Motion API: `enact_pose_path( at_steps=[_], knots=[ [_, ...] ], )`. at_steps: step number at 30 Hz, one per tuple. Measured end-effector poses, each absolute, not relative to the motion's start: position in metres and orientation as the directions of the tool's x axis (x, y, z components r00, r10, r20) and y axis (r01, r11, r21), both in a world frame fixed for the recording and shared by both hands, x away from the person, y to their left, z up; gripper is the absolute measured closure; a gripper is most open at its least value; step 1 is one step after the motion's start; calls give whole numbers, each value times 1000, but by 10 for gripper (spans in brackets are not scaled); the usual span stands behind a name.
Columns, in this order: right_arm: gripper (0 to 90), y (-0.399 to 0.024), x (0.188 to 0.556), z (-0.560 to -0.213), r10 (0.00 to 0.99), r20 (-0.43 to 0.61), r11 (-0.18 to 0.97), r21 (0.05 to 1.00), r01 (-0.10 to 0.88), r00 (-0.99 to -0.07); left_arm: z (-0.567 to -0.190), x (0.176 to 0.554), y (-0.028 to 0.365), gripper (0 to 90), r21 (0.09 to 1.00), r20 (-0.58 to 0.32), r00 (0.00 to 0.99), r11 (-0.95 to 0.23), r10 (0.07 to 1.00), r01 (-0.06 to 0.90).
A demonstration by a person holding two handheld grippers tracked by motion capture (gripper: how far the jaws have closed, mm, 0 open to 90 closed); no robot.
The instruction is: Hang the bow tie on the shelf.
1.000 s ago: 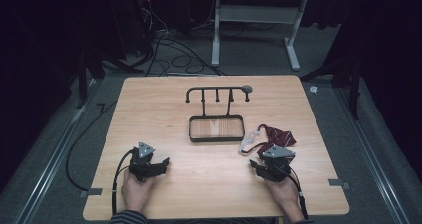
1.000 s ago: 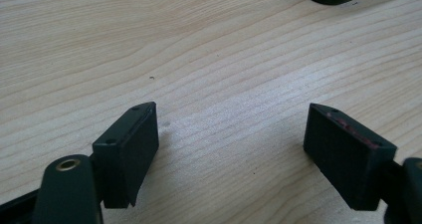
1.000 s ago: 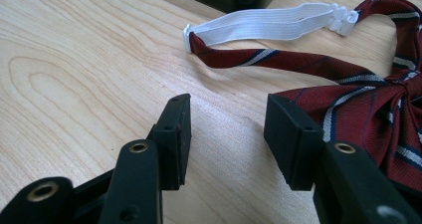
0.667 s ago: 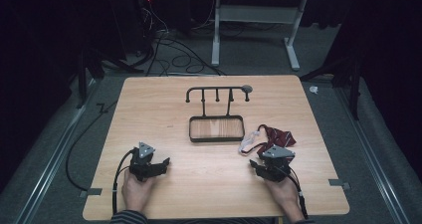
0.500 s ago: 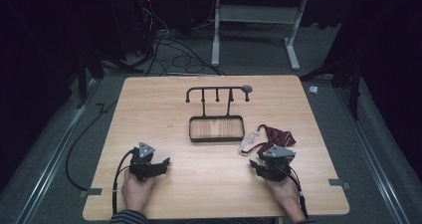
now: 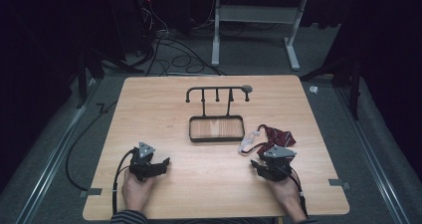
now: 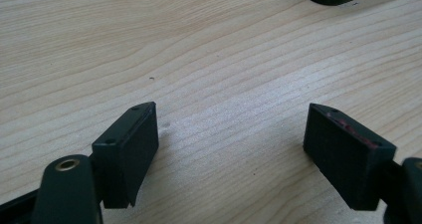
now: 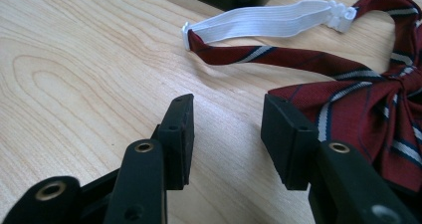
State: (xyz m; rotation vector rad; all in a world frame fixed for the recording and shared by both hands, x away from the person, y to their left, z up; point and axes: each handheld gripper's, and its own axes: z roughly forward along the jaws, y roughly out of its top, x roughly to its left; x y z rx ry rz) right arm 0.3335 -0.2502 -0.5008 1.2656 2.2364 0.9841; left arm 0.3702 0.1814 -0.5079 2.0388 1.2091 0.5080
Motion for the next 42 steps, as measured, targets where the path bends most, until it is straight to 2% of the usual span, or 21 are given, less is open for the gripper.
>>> enact_pose_path(
  at_steps=[20,42],
  knots=[
    [669,-270,337,-479,869,39,292,765,575,-493,-508,370,182,222,736,-19,487,-318,873,598],
    [726,-281,379,-457,888,38,270,765,585,-459,-508,370,181,222,736,-20,487,-317,873,598]
  ],
)
